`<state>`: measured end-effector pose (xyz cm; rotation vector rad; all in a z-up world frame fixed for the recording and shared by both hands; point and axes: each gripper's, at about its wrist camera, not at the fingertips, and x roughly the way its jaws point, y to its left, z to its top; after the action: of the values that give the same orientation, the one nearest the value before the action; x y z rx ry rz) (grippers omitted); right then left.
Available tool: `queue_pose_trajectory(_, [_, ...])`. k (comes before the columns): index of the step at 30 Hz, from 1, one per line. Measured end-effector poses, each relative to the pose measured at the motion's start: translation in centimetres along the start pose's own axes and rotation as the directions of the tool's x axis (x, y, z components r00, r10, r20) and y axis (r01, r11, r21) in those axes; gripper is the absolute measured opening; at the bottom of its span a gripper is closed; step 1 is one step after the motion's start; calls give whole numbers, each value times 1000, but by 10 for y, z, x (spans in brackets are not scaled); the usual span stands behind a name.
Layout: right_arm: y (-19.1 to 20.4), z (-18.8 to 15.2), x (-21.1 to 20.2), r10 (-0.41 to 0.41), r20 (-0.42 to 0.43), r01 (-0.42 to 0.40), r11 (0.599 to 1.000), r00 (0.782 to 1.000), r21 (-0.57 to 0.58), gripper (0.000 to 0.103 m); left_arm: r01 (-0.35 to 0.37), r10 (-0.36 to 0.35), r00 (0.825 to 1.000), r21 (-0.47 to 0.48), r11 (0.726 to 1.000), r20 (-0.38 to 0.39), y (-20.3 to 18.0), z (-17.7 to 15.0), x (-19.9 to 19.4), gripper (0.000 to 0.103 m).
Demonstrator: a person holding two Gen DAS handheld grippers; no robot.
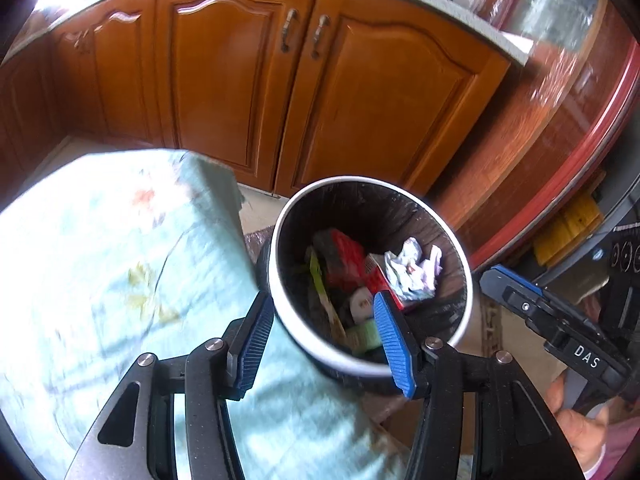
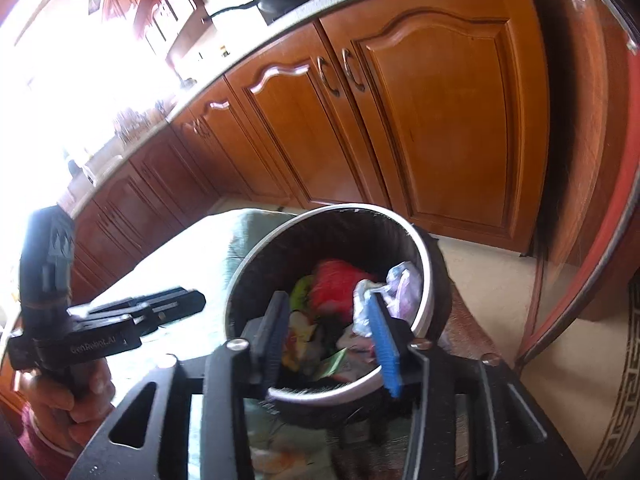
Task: Collect trash
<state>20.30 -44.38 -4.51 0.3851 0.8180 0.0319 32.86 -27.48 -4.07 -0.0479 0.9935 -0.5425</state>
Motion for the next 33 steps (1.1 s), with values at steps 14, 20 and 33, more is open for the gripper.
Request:
queue_pose_trajectory(14, [44, -60, -68, 7, 202, -19, 998, 979, 59, 83, -19, 37, 980, -93, 995, 194, 21, -110, -97, 67])
queue_pose_trajectory(20, [77, -73, -109, -14, 308, 14, 1000, 951, 2, 96, -38, 57, 947, -66, 997, 317, 17, -142, -153, 76])
queue_pose_trajectory(33, [126, -128, -144, -136, 523, 237, 963, 841, -130, 103, -298, 269, 738, -59, 953, 619, 9, -246, -214, 102])
